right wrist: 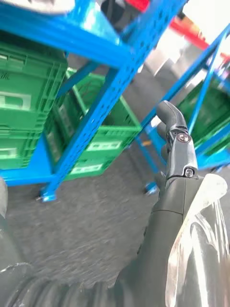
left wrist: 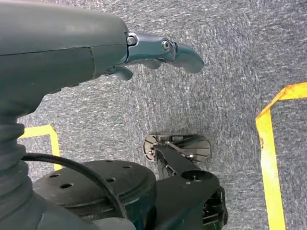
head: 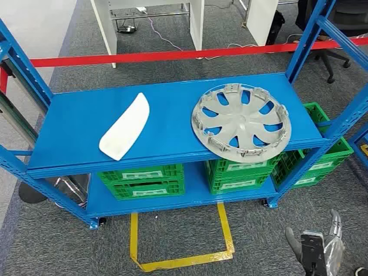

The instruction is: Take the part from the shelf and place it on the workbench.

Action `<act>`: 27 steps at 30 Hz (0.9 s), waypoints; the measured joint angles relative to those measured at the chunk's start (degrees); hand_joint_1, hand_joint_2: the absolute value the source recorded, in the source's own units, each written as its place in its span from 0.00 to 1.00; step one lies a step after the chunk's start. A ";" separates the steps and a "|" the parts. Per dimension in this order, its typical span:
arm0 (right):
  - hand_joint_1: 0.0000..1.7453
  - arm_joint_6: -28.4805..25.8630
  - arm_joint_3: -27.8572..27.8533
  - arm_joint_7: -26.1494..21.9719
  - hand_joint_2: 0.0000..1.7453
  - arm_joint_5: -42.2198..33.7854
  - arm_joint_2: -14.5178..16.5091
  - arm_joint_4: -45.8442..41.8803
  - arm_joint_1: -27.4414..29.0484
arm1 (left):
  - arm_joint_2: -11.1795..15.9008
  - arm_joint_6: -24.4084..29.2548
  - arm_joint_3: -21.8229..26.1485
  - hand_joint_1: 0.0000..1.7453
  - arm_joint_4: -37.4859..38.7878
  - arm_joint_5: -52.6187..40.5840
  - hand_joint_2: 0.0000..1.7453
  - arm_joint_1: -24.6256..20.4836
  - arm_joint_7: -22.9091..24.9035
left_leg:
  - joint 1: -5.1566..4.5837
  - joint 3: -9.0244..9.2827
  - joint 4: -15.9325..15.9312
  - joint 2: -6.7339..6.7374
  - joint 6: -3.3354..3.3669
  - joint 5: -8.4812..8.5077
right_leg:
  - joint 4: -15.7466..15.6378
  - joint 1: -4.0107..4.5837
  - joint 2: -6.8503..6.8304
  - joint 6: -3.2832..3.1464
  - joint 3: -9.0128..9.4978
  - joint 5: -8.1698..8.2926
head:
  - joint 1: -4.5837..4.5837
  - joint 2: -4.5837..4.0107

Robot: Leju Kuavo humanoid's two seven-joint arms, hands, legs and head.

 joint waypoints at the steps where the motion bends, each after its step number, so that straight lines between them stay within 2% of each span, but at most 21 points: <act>1: 0.00 -0.16 0.17 0.37 1.00 1.02 -0.03 -0.53 0.13 | 0.00 -0.04 -0.15 0.00 0.00 0.00 1.00 -0.02 0.10 | 0.00 0.00 0.00 0.00 0.00 0.00 | 0.00 0.00 0.00 0.00 0.00 0.00 | 0.00 0.00; 7: 0.00 -1.61 2.00 4.08 1.00 11.08 -0.88 -5.91 1.58 | 0.09 -0.40 -1.28 0.00 0.00 -0.02 1.00 -0.30 1.14 | 0.00 0.00 0.01 0.00 0.00 0.00 | 0.00 0.00 0.00 0.00 0.00 0.00 | 0.00 0.00; 14: 0.00 -3.27 4.96 9.27 1.00 23.68 -3.26 -12.11 3.27 | 0.13 -1.19 -2.72 0.00 0.00 -0.02 1.00 -0.63 2.45 | 0.00 -0.01 0.02 0.00 0.00 0.00 | 0.00 0.00 0.00 0.01 0.00 0.00 | -0.01 0.00; 21: 0.00 -2.85 9.40 17.74 1.00 34.55 -8.96 -15.32 3.13 | 0.13 -2.31 -4.21 0.00 0.00 -0.09 1.00 -0.98 3.80 | -0.01 -0.13 0.03 0.00 0.00 0.00 | 0.00 -0.01 0.00 0.02 0.02 0.02 | -0.01 0.00; 27: 0.00 0.11 13.63 24.79 1.00 42.43 -14.95 -16.14 0.65 | 0.13 -3.34 -5.40 0.00 0.00 -0.21 1.00 -1.21 4.23 | -0.01 -0.15 0.04 0.00 0.01 0.00 | 0.00 -0.02 0.00 0.06 0.02 0.05 | -0.01 0.00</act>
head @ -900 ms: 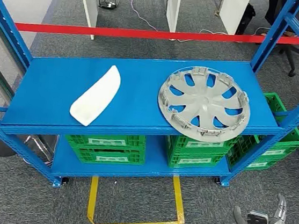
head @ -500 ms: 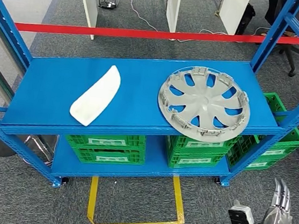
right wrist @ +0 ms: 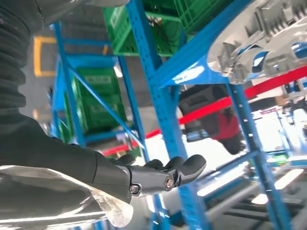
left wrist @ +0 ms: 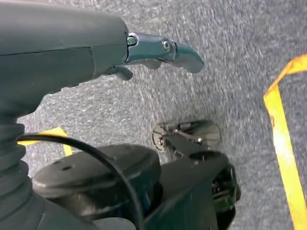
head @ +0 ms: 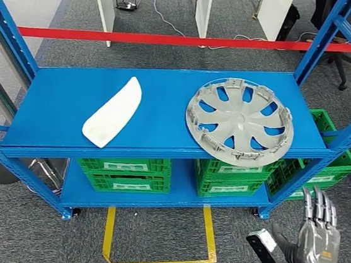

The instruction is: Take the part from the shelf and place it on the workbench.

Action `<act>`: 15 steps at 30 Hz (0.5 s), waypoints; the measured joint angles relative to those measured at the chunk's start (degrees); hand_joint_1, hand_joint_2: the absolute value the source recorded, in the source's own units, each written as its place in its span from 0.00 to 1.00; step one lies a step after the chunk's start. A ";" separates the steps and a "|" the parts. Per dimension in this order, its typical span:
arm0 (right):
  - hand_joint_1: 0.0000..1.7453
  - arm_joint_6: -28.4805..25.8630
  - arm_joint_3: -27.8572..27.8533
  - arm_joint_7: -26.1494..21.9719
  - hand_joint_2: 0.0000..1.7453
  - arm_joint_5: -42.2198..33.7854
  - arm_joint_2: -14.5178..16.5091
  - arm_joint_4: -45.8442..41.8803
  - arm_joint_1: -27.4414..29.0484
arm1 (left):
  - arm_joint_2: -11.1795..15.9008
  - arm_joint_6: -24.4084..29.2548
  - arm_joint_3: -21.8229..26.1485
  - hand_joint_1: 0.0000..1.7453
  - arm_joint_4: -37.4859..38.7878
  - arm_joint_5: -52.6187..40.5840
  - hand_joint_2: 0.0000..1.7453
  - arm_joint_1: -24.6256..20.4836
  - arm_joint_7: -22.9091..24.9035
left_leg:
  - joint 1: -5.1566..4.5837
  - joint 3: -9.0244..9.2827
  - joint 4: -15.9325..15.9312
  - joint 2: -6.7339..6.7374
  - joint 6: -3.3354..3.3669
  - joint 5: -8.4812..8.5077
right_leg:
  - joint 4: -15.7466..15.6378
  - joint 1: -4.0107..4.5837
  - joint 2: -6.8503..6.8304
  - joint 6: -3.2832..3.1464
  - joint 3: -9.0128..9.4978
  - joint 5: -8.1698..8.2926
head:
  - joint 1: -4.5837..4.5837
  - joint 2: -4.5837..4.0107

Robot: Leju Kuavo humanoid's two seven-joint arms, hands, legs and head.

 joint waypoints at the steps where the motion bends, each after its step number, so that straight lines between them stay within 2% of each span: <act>1: 0.00 0.68 0.68 1.01 1.00 1.13 -1.01 -0.02 -0.66 | -0.01 -0.15 -0.26 0.00 0.00 -0.05 1.00 -0.02 0.16 | 0.00 0.01 0.01 0.00 0.00 0.00 | 0.00 0.00 0.00 0.00 0.00 0.00 | 0.00 0.00; 8: 0.00 7.37 5.78 6.38 1.00 7.20 -7.48 1.22 -7.88 | 0.01 -1.46 -1.89 0.00 0.00 -0.59 1.00 -0.15 1.43 | -0.01 0.01 0.03 0.00 0.05 0.05 | 0.01 -0.02 -0.01 0.04 -0.03 0.04 | 0.01 0.00; 15: 0.00 14.00 12.32 9.37 1.00 10.01 -11.87 6.24 -16.62 | 0.02 -2.79 -3.79 0.00 0.00 -1.20 1.00 -0.34 2.07 | -0.01 0.01 0.09 0.00 0.06 0.08 | 0.02 -0.02 -0.01 0.13 -0.07 0.10 | 0.01 0.00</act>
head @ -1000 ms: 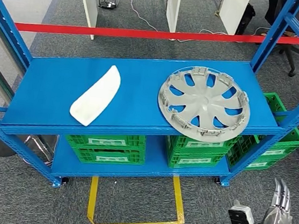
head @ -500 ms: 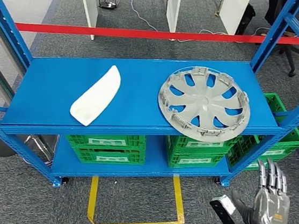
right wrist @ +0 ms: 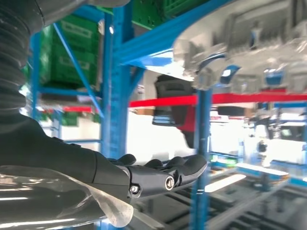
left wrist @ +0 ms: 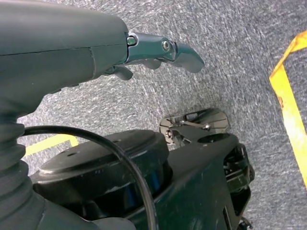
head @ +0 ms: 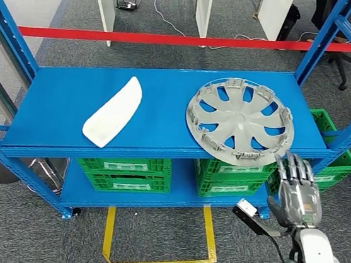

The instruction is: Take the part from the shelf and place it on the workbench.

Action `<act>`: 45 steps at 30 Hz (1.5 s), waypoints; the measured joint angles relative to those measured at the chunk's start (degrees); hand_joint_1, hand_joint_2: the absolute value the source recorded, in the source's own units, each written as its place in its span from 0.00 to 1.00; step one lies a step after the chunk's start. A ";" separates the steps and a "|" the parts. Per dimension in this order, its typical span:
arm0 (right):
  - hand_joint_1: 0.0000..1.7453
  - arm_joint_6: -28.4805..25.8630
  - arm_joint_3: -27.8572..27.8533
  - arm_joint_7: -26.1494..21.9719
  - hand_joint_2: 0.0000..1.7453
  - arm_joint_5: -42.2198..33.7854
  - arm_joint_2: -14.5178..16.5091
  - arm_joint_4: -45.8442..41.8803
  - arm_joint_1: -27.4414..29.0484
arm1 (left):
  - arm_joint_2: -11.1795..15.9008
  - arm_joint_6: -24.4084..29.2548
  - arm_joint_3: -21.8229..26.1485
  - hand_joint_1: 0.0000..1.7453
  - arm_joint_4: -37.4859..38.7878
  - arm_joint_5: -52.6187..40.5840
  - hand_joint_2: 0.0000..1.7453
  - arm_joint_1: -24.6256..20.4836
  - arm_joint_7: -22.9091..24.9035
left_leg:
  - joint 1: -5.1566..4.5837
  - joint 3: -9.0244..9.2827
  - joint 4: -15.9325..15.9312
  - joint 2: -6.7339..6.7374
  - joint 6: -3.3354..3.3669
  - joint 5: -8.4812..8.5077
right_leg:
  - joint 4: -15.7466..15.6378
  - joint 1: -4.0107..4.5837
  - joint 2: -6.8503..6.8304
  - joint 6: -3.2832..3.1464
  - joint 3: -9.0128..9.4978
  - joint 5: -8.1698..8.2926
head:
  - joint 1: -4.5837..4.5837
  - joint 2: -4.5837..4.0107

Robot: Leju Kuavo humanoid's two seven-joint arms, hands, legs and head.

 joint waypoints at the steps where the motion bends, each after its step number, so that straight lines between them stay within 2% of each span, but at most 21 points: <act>1: 0.00 0.86 0.89 0.33 1.00 0.25 -0.46 0.87 -1.21 | 0.01 -0.17 -0.25 0.00 0.00 -0.15 1.00 -0.06 0.09 | 0.00 -0.01 0.01 0.00 0.01 0.01 | 0.00 0.00 0.00 0.00 0.00 0.00 | 0.01 0.00; 10: 0.00 5.93 9.06 1.71 1.00 1.12 -1.32 11.78 -12.51 | 0.14 -1.54 -2.87 0.00 0.00 -1.53 1.00 -0.66 0.76 | 0.00 -0.07 0.06 0.00 0.08 0.08 | 0.02 0.00 -0.02 0.04 -0.03 0.06 | 0.00 0.00; 17: 0.00 5.68 14.23 1.65 1.00 0.12 0.59 21.47 -18.45 | 0.14 -2.20 -4.39 0.00 0.00 -2.31 1.00 -1.25 1.50 | 0.00 -0.10 0.08 0.00 0.07 0.09 | 0.03 0.00 -0.02 0.04 -0.05 0.07 | 0.01 0.00; 33: 0.00 0.67 17.95 2.49 1.00 -0.53 3.00 31.98 -22.82 | 0.14 -2.66 -5.72 0.00 0.00 -2.76 1.00 -1.77 2.37 | -0.01 -0.19 0.13 0.00 0.07 0.09 | 0.03 0.00 -0.02 0.04 -0.12 0.07 | 0.00 0.00; 45: 0.00 -2.35 17.40 3.85 1.00 0.34 3.32 33.95 -23.25 | 0.14 -2.24 -5.92 0.00 0.00 -2.61 1.00 -1.79 2.45 | -0.01 -0.22 0.21 0.00 0.07 0.09 | 0.03 0.00 -0.01 0.06 -0.13 0.08 | -0.01 0.00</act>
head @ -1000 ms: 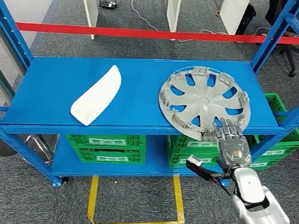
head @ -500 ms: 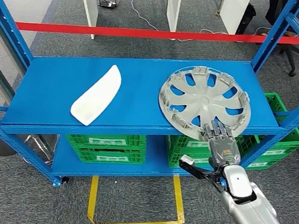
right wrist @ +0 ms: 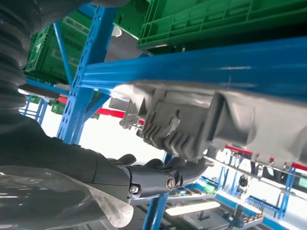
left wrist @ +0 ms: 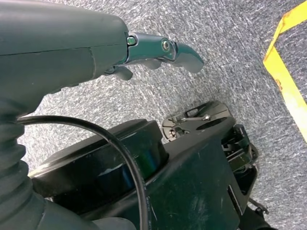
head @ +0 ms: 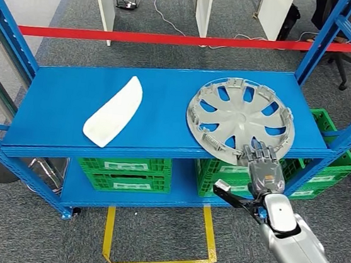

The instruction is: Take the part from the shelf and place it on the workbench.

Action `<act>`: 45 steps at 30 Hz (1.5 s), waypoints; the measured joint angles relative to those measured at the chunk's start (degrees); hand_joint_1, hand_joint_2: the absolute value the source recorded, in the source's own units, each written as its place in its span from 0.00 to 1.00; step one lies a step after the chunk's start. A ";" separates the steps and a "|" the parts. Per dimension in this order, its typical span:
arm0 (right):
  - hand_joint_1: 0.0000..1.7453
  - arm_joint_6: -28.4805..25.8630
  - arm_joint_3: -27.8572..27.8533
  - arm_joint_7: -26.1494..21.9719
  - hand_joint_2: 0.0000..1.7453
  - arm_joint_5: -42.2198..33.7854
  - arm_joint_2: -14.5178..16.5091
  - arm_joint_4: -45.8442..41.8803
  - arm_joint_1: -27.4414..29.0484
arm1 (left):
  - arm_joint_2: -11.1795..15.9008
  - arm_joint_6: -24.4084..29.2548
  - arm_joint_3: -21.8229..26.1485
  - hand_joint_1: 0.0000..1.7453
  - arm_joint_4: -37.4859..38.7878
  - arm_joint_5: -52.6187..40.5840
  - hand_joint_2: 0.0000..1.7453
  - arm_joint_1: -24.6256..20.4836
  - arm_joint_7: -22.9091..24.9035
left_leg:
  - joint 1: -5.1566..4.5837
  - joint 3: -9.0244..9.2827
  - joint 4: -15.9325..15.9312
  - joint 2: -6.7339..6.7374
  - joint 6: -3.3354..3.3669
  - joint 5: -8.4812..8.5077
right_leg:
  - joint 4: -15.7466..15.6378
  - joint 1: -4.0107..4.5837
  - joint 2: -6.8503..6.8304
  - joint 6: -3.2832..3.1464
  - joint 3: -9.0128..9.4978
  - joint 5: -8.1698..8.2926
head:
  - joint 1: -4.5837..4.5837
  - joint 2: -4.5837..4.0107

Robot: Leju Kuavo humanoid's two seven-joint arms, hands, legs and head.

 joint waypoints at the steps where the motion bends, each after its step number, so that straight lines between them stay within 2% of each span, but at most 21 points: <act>1: 0.00 -0.16 -0.22 0.05 1.00 0.05 0.00 0.00 0.01 | 0.00 0.01 -0.05 0.00 0.00 0.07 1.00 0.01 0.02 | 0.00 0.00 0.01 0.00 0.00 0.00 | 0.00 0.00 0.00 0.00 0.00 0.00 | 0.00 0.00; 20: 0.00 -0.73 -4.18 0.16 1.00 -0.97 0.00 2.15 -1.13 | -0.01 0.04 -1.13 0.00 0.00 -0.08 1.00 -0.05 0.26 | 0.00 -0.03 0.06 0.00 0.00 0.00 | 0.00 0.00 0.01 0.07 0.00 0.04 | 0.01 0.00; 37: 0.01 -0.15 -4.31 -1.64 1.00 -1.23 0.88 8.26 -4.66 | -0.16 -0.02 -1.56 0.00 0.00 -0.21 1.00 -0.35 0.37 | 0.00 -0.06 0.08 0.00 0.00 0.01 | 0.01 0.00 0.01 0.12 0.00 0.08 | 0.01 0.00; 39: 0.05 0.00 -4.24 -1.82 1.00 -1.08 1.47 9.49 -5.40 | -0.19 -0.02 -1.62 0.00 0.00 -0.24 1.00 -0.44 0.39 | 0.00 -0.06 0.08 0.00 0.00 0.01 | 0.02 0.00 0.01 0.12 -0.01 0.09 | 0.00 0.00; 43: 0.36 0.29 -4.01 -2.10 1.00 -0.88 2.63 11.81 -7.10 | -0.20 -0.09 -1.97 0.00 0.00 -0.35 1.00 -0.76 0.46 | 0.00 -0.07 0.09 0.00 0.00 0.01 | 0.03 0.00 0.01 0.13 -0.03 0.09 | 0.01 0.00; 45: 0.43 0.36 -3.86 -2.14 1.00 -0.87 3.09 12.69 -7.80 | -0.21 -0.16 -2.22 0.00 0.00 -0.50 1.00 -0.89 0.52 | 0.00 -0.08 0.09 0.00 0.00 0.01 | 0.03 0.00 0.01 0.13 -0.03 0.09 | 0.01 0.00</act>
